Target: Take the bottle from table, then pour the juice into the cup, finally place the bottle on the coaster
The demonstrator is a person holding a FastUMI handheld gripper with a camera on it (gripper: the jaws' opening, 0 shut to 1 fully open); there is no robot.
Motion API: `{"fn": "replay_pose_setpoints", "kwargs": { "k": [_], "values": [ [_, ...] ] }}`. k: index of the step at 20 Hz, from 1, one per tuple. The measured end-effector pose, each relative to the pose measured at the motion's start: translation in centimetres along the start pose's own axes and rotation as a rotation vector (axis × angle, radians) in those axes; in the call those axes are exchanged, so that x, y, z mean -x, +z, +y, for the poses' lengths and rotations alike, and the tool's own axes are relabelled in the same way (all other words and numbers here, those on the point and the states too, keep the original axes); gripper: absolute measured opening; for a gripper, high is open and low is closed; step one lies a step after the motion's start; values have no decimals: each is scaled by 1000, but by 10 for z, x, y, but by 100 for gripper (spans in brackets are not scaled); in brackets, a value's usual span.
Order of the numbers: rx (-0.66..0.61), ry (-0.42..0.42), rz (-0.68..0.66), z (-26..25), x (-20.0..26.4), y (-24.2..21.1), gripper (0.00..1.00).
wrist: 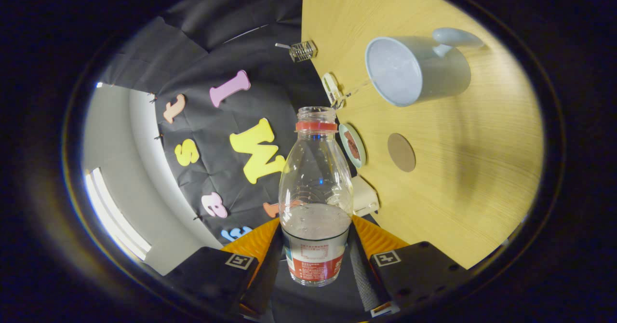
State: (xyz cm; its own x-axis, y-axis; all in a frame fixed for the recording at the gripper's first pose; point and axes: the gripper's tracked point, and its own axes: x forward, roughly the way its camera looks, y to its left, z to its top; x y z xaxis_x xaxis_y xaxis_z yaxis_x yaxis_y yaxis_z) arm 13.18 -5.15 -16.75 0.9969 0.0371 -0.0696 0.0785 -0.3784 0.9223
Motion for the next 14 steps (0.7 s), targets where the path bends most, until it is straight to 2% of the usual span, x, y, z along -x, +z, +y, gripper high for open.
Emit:
{"fn": "replay_pose_setpoints", "kwargs": {
  "k": [14],
  "values": [
    [-145,20,-27,13,-2,7,74]
  ]
}}
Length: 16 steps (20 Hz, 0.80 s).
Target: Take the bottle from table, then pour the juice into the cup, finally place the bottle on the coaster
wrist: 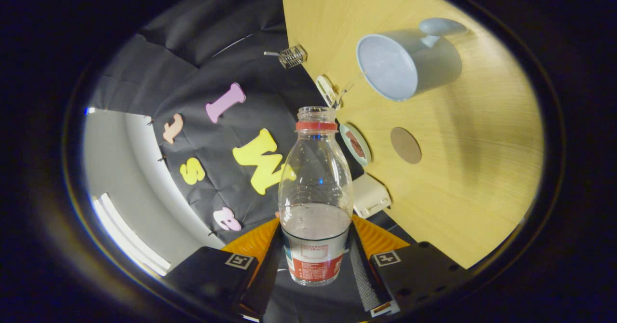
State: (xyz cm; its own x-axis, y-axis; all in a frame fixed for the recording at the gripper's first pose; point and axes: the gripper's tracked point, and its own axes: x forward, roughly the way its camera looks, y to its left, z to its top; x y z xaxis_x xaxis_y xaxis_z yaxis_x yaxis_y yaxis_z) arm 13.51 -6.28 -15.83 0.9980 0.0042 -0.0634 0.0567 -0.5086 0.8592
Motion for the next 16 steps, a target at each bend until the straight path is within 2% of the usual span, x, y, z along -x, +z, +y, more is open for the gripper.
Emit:
{"fn": "replay_pose_setpoints", "kwargs": {
  "k": [7,16],
  "values": [
    [-77,19,-12,10,1,2,75],
    [-59,12,-1,11,-2,-2,74]
  ]
}}
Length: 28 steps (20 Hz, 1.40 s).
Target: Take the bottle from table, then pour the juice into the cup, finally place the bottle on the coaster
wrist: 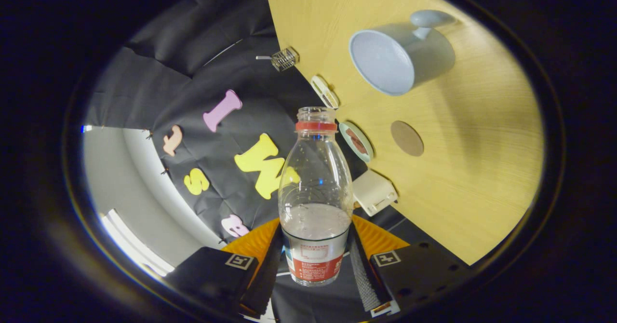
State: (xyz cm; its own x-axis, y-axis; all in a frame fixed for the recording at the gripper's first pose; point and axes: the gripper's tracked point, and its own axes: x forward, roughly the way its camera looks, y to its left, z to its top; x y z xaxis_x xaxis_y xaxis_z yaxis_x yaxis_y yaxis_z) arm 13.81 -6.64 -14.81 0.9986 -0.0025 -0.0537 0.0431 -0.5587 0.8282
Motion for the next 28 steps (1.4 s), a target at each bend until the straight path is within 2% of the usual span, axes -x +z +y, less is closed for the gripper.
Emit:
{"fn": "replay_pose_setpoints", "kwargs": {
  "k": [7,13,28],
  "values": [
    [75,5,6,-7,-1,0,75],
    [294,-10,16,-31,-5,-1,74],
    [1264,-19,44,-48,36,-19,75]
  ]
}}
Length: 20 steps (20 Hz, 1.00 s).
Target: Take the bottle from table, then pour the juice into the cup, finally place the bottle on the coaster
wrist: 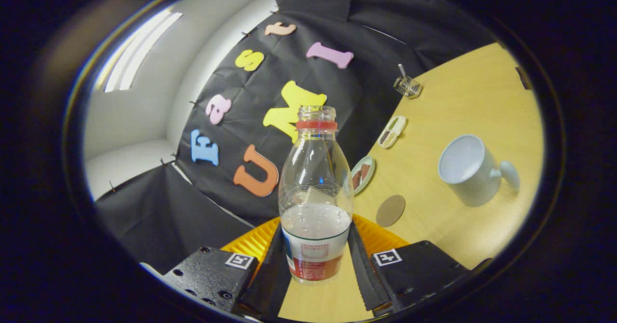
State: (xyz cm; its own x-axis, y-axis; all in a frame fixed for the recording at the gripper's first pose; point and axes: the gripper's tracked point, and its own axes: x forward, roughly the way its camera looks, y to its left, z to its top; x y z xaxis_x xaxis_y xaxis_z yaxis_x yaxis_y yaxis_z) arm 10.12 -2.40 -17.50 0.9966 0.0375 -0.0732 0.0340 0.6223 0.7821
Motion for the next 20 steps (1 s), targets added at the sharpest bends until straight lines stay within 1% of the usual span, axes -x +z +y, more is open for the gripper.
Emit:
{"fn": "replay_pose_setpoints", "kwargs": {
  "k": [3,6,9,12,14,16,20],
  "values": [
    [236,-55,14,-6,11,-4,75],
    [518,-162,12,-17,30,2,75],
    [682,-214,-21,-16,41,7,76],
    [794,-240,-23,-20,50,15,76],
    [832,-254,-43,-17,51,23,76],
    [841,-235,-69,-11,46,29,76],
    [906,-264,-92,-12,14,45,76]
  ]
}}
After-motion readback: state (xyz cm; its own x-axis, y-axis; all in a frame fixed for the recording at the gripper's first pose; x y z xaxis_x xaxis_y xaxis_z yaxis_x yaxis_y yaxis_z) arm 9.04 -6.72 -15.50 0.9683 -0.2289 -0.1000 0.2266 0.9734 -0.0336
